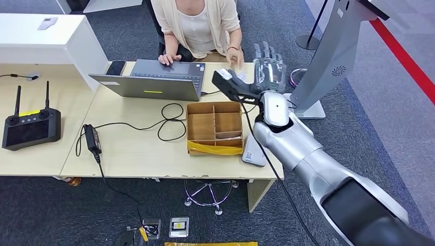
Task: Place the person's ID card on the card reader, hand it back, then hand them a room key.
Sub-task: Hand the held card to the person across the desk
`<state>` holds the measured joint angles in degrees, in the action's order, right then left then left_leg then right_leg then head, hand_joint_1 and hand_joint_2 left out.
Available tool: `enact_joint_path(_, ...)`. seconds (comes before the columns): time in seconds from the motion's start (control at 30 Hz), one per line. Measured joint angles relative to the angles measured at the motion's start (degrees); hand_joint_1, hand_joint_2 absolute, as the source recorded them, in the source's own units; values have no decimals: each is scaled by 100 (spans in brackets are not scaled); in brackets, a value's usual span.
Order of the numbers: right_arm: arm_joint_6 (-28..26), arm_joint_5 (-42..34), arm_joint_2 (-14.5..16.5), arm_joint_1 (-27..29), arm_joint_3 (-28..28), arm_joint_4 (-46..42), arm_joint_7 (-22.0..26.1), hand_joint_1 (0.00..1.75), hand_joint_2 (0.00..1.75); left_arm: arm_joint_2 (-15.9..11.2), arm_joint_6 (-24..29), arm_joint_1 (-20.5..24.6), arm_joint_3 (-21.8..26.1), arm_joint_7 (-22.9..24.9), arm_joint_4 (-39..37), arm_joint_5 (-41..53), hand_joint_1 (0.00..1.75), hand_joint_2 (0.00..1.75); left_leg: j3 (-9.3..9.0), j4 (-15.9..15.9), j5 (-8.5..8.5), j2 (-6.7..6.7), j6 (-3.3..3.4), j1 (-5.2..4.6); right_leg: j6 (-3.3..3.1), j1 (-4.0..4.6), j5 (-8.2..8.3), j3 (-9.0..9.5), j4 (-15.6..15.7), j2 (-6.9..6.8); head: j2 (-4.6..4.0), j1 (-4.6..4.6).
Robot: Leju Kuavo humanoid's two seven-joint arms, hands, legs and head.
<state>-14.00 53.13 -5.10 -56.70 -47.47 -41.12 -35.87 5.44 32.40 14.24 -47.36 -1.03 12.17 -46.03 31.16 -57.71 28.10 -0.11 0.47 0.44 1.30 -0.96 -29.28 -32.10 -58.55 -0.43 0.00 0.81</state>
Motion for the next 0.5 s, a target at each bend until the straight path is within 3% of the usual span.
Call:
enact_joint_path(0.07,322,82,-381,145,254,-154,-324,0,0,-7,63,-71,5,-56,-3,-64,0,0,2,0,0,-12,2,-1,0,-1,0,9,5,-15,0,3)
enact_joint_path(0.2,828,737,-985,617,974,-365,-460,0,0,-27,192,-171,16,-143,-17,-139,0,0,-4,-2,9,1,8,-3,4,-3,3,11,12,-3,0,3)
enact_joint_path(0.5,1103,999,-2190,2427,2957,-1048,-464,0,0,-18,273,-463,143,-555,-33,-336,0,0,10,-2,16,-37,15,0,3,-1,-3,16,18,-47,0,0)
